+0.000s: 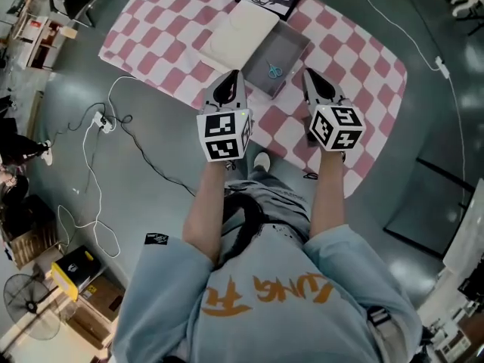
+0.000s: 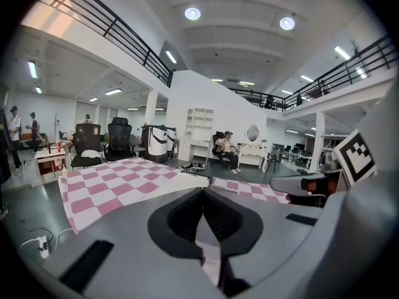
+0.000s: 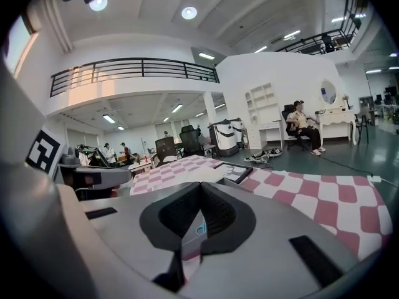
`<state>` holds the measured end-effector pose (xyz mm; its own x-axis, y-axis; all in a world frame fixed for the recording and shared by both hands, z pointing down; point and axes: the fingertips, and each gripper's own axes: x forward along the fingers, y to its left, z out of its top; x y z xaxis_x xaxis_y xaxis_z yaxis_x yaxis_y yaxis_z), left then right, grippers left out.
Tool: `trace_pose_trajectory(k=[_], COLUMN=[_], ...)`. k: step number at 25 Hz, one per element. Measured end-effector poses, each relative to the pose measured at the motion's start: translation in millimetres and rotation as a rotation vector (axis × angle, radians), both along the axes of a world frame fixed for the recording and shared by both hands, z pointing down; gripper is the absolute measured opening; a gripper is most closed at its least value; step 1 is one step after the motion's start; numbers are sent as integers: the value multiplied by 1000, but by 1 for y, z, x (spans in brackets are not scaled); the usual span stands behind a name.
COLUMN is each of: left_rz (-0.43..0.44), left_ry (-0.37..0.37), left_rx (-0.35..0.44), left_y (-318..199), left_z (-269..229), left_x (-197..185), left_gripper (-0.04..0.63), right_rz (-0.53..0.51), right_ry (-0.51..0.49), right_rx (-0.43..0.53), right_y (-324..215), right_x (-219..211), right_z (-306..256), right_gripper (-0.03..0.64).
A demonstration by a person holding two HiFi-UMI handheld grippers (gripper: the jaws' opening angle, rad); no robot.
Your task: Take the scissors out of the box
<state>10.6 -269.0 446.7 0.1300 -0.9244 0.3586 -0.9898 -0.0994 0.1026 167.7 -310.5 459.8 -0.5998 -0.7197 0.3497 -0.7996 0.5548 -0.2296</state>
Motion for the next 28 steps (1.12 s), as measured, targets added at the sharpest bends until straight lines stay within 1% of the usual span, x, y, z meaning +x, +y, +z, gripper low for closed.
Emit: trace_pose_trajectory(k=[5, 10, 13, 20, 28], left_rz=[-6, -28, -32, -40, -45], left_ry=[17, 27, 32, 59, 106], left_rx=[-26, -35, -50, -83, -103], left_y=[-9, -16, -19, -22, -33], left_z=[11, 17, 24, 39, 54], left_x=[-10, -26, -33, -45, -52], left_gripper=[20, 20, 20, 20, 20], right_rz=[-63, -88, -110, -218, -318], right_ry=[86, 122, 146, 232, 316], right_rx=[-10, -33, -58, -105, -195], right_y=[-9, -21, -26, -39, -46], right_x=[-22, -36, -41, -62, -81], right_z=[6, 16, 25, 38, 62], right_gripper=[-3, -3, -3, -3, -2])
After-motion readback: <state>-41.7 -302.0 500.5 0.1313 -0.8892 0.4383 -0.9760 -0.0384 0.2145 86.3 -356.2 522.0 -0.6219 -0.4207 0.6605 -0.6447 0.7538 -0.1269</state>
